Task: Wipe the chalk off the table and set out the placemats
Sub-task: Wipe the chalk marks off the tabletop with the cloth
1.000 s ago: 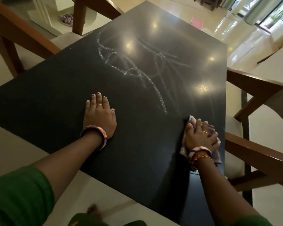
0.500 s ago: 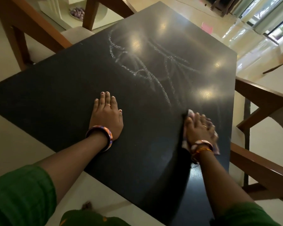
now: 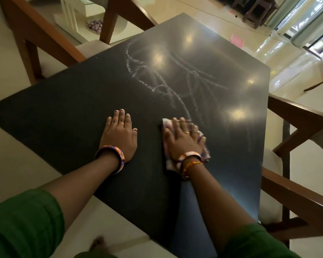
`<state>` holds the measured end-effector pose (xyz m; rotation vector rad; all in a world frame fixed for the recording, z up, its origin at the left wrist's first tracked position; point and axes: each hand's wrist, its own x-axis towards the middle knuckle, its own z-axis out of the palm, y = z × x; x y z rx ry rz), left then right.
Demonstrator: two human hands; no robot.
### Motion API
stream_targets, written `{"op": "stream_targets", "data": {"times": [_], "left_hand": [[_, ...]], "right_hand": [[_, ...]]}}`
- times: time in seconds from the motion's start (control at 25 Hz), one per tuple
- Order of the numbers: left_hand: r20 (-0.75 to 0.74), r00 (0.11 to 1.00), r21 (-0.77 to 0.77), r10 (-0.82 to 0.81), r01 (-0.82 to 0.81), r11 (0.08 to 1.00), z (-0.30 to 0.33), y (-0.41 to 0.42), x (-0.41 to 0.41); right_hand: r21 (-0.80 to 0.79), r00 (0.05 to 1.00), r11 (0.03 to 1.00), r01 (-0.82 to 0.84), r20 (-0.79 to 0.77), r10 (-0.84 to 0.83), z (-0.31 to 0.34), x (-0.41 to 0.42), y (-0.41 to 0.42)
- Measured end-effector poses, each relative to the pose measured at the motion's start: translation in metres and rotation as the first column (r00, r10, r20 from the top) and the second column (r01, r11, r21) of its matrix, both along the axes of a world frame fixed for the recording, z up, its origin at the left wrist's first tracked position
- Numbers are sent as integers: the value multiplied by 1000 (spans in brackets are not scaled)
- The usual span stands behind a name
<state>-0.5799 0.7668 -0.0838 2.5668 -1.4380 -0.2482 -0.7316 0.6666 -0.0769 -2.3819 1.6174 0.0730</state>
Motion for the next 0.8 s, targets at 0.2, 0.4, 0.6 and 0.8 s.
{"op": "stream_targets", "data": {"times": [0.2, 0.4, 0.6, 0.8], "left_hand": [[-4, 1000, -29, 19, -20, 999, -1, -1, -1], [4, 1000, -12, 20, -20, 1000, -1, -5, -1], [-23, 1000, 2, 19, -19, 1000, 3, -4, 1], [-33, 999, -15, 23, -24, 1000, 3, 0, 2]], "right_hand": [[12, 920, 920, 392, 27, -392, 10, -132, -31], [-16, 857, 857, 515, -14, -515, 3, -63, -16], [12, 987, 988, -157, 40, 156, -3, 50, 39], [-77, 990, 988, 138, 22, -136, -6, -40, -22]]}}
